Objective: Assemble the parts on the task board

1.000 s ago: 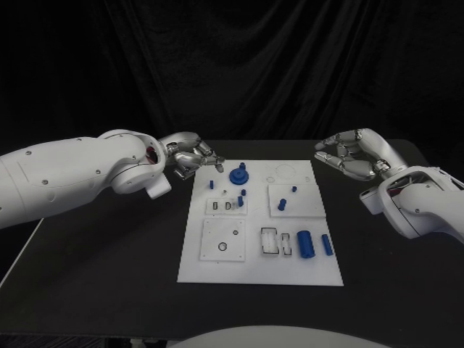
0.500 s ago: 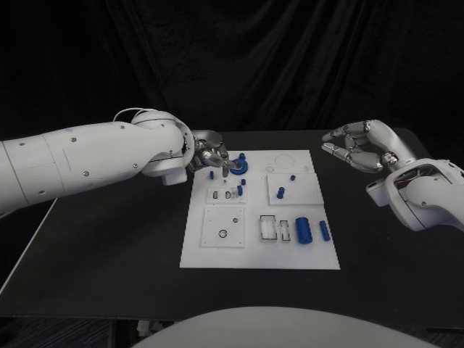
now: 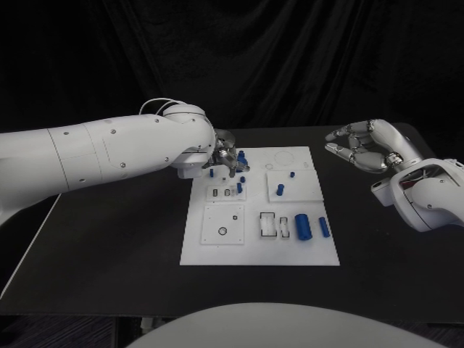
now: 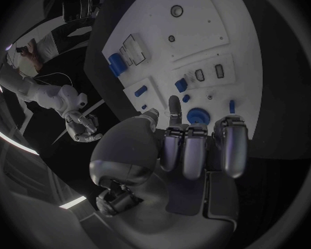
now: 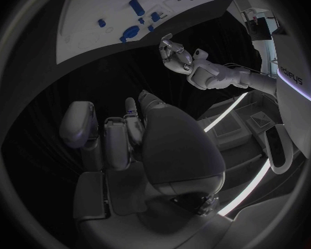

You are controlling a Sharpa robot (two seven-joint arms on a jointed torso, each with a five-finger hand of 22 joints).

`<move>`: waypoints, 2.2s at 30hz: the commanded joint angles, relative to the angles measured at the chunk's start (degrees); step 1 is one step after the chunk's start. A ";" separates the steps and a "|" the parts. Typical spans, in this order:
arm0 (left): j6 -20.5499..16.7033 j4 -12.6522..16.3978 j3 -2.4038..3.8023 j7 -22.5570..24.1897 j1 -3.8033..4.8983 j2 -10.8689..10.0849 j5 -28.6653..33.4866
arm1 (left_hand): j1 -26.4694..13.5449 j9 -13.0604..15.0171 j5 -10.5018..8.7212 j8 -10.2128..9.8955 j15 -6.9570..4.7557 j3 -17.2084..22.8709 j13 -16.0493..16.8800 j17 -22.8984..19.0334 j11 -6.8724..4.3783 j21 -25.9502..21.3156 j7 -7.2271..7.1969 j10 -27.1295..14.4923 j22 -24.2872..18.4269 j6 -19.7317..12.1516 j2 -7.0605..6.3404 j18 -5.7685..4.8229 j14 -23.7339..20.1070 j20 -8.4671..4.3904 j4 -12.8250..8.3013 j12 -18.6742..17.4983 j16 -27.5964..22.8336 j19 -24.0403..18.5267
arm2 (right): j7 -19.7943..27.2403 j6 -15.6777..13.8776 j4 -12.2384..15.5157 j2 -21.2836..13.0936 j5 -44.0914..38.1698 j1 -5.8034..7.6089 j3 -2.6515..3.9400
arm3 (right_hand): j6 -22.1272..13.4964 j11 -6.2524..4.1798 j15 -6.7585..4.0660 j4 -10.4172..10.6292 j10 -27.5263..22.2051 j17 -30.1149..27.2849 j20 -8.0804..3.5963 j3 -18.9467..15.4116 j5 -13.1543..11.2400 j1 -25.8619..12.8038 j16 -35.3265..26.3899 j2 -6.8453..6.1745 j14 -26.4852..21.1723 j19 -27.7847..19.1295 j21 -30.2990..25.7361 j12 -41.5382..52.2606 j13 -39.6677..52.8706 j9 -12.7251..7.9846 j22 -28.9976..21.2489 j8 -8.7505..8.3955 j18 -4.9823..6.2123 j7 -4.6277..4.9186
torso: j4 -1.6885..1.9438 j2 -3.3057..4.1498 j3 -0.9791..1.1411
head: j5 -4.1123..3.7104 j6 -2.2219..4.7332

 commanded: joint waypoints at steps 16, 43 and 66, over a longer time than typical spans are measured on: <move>-2.98 -3.35 0.05 -0.86 -2.27 2.13 -0.52 | 1.11 0.74 1.63 -2.73 -0.65 -0.31 15.07 15.07 -0.53 -0.88 -0.21 6.05 0.91 0.12 -0.49 -0.51 6.05 -0.64 -0.65 0.20 0.15 -0.39 | -2.50 -0.24 -0.55 0.38 -2.32 -0.23 0.04 | 0.12 0.00 0.35 -0.25 0.50 3.49 -0.02 -0.32 0.65 -0.36 0.43 -0.27 1.78 0.56 0.31 0.16 -0.03 -0.20 6.96 -0.02 0.41 0.13 | -0.55 -0.13 0.37 | 0.67 -0.42; -4.82 -6.47 0.05 1.75 -5.17 3.10 -0.52 | 1.93 1.22 2.93 -4.62 -0.69 -0.05 15.07 15.07 -0.56 -1.25 -0.23 6.05 0.52 0.72 -0.47 -0.42 6.05 -0.69 -1.21 0.20 0.15 -0.57 | -2.92 0.54 -0.90 0.88 -2.36 -0.34 0.04 | 0.04 0.01 0.33 -0.29 0.58 3.49 -0.04 -0.32 0.98 -0.32 0.45 -0.32 1.85 0.63 0.21 0.18 -0.03 -0.29 6.96 -0.08 0.43 0.15 | -0.25 -0.39 0.45 | 0.04 -0.42; -5.15 -8.15 0.05 3.38 -7.34 4.16 -0.52 | 2.17 1.38 3.36 -5.52 -0.72 0.06 15.07 15.07 -0.57 -0.99 -0.19 6.05 1.33 1.09 -0.50 -0.61 6.05 -0.71 -1.42 0.20 0.15 0.15 | -3.06 0.92 -0.78 0.89 -2.37 -0.41 0.04 | -0.01 0.01 0.32 -0.29 0.56 3.48 -0.05 -0.32 1.04 -0.31 0.45 -0.31 1.86 0.61 0.09 0.16 -0.08 -0.32 6.93 -0.10 0.46 0.16 | -0.29 -0.46 0.55 | 0.09 -0.42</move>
